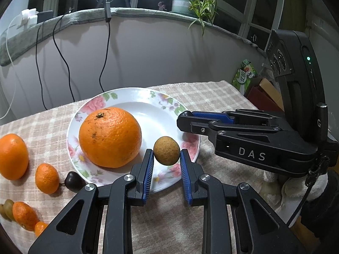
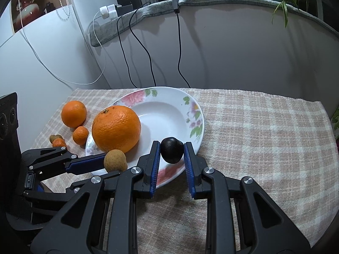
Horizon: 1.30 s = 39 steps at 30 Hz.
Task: Organize fruits
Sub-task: 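Carry the brown fruit with the left gripper while the right gripper carries the plum to the plate, then open both grippers over the plate to release the fruits and withdraw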
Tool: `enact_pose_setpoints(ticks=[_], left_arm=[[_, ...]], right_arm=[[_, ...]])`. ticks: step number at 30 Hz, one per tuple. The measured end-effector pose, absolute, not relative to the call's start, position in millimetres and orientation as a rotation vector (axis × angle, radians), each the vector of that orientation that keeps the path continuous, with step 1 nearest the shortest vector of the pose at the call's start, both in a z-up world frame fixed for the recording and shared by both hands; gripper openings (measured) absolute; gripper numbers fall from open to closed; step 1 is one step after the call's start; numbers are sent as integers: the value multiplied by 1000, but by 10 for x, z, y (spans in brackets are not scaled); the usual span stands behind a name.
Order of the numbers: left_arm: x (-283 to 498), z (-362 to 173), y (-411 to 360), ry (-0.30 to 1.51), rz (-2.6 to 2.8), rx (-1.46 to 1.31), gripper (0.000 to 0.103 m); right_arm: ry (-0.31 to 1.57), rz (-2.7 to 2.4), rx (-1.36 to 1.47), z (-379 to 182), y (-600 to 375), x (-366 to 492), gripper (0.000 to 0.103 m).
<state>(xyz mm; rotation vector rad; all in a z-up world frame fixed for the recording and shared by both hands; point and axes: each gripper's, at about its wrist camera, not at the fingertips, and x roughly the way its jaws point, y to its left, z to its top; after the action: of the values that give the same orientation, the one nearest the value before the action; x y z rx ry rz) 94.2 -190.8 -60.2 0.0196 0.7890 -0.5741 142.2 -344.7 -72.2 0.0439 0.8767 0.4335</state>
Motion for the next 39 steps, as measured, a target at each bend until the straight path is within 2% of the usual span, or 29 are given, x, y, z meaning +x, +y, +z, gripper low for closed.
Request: enact_pose_setpoints(ticks=[3,4,5,6,8,11,14,18,39], left_arm=[[930,-586,-1910,784,-572,24,25],[928,-580,-1902,782,-571,23,33],[925,-572,-1900,778,-568,23,41],[921,-566,-1892,783,-572,23,44],[908,-549,-1890,778,-576,29,52],[899,-534,-1883,771,-569,35,63],[884,-524,-1883,763,-559,42,72],[880,-524,-1872,758,-534,57,81],[669,-389,-1307,693,-464,-7,82]], right_arm=[[867,417,35,-709,-3454,1406,24],[868,412,32,-704,-3454,1405,24],[869,411,32,-701,-3456,1404,29],[868,408,33,-699,-3462,1405,43],[852,395,31,-677,-3472,1382,63],[839,385,34,-640,-3496,1369,69],[829,369,37,-608,-3525,1364,86],[816,343,35,-554,-3550,1348,98],[769,403,36,-266,-3286,1108,99]])
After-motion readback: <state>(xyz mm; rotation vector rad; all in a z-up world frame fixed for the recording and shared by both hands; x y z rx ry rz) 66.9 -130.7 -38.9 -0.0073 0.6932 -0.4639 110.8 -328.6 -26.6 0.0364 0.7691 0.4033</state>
